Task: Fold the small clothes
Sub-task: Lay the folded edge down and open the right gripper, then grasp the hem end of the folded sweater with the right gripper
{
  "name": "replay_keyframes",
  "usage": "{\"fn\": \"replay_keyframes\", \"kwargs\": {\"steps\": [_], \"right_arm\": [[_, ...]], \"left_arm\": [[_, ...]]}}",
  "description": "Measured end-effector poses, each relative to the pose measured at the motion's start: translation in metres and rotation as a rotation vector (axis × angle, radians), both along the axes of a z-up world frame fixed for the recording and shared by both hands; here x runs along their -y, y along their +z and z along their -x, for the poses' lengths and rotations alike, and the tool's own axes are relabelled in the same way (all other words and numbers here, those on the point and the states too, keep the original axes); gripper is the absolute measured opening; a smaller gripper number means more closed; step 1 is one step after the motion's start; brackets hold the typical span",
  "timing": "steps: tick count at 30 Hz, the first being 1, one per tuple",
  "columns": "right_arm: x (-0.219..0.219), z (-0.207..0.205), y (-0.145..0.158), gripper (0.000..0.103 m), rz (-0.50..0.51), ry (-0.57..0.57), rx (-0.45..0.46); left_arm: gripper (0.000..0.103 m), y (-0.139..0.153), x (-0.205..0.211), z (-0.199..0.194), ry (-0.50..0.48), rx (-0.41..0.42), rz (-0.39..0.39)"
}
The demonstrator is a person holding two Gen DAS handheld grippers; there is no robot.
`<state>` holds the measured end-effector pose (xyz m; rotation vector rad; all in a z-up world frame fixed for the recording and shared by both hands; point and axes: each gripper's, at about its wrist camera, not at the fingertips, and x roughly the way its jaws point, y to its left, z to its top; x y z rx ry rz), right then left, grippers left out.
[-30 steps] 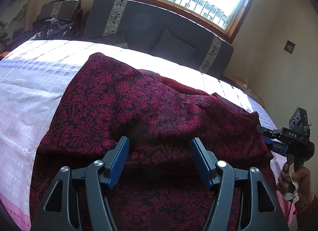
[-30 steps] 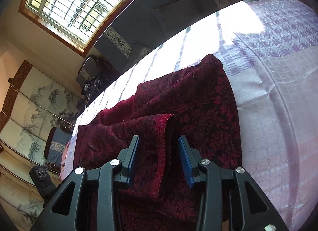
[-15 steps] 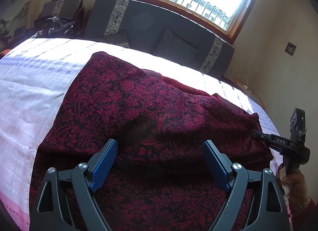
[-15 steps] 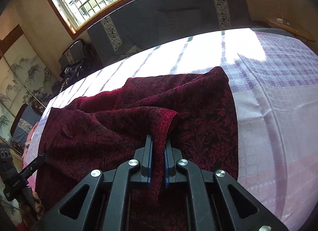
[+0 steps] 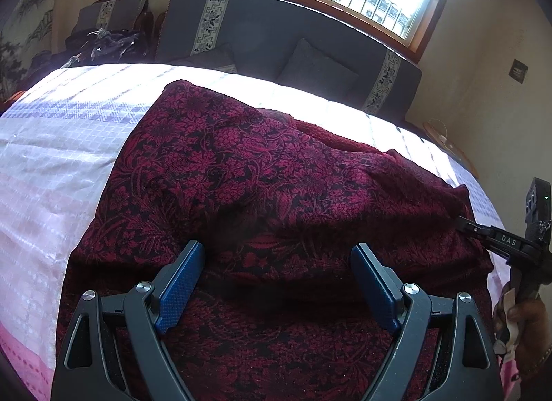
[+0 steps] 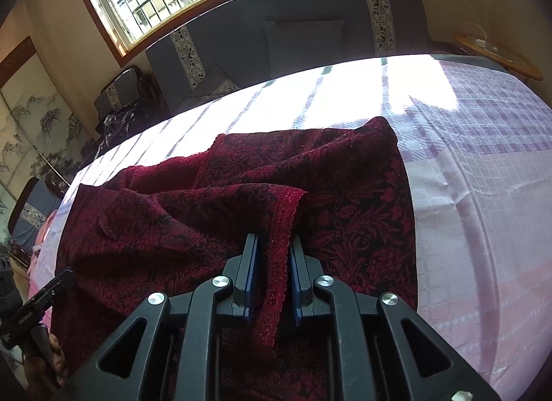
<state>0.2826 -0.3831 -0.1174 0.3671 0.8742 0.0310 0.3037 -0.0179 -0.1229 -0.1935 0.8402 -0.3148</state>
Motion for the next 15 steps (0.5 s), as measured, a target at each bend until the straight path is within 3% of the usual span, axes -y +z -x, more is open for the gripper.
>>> {"fn": "replay_keyframes", "kwargs": {"steps": [1, 3, 6, 8, 9, 10, 13, 15], "right_arm": [[0.003, 0.008, 0.005, 0.023, -0.017, -0.027, -0.005], [0.009, 0.041, 0.023, 0.028, -0.069, -0.103, 0.057], [0.007, 0.112, 0.048, 0.036, -0.148, -0.089, 0.154], [0.003, 0.171, 0.057, 0.050, -0.172, -0.057, 0.193], [0.000, 0.200, 0.057, 0.061, -0.183, -0.034, 0.203], [-0.001, 0.229, 0.056, 0.067, -0.181, -0.021, 0.210], [-0.002, 0.305, 0.041, 0.067, -0.189, -0.028, 0.193], [0.002, 0.341, 0.028, 0.067, -0.231, -0.061, 0.172]], "left_arm": [[0.087, 0.000, 0.001, 0.000, -0.002, -0.001, -0.006], [0.087, 0.001, -0.001, 0.002, -0.016, 0.001, 0.003], [0.087, 0.007, -0.010, 0.026, -0.078, -0.023, 0.021], [0.087, 0.014, -0.020, 0.063, -0.140, -0.018, 0.047], [0.087, 0.019, -0.026, 0.084, -0.162, -0.003, 0.041], [0.087, 0.023, -0.033, 0.106, -0.180, 0.017, 0.024], [0.087, 0.032, -0.055, 0.169, -0.201, 0.054, -0.045], [0.087, 0.035, -0.073, 0.202, -0.202, 0.056, -0.044]]}}
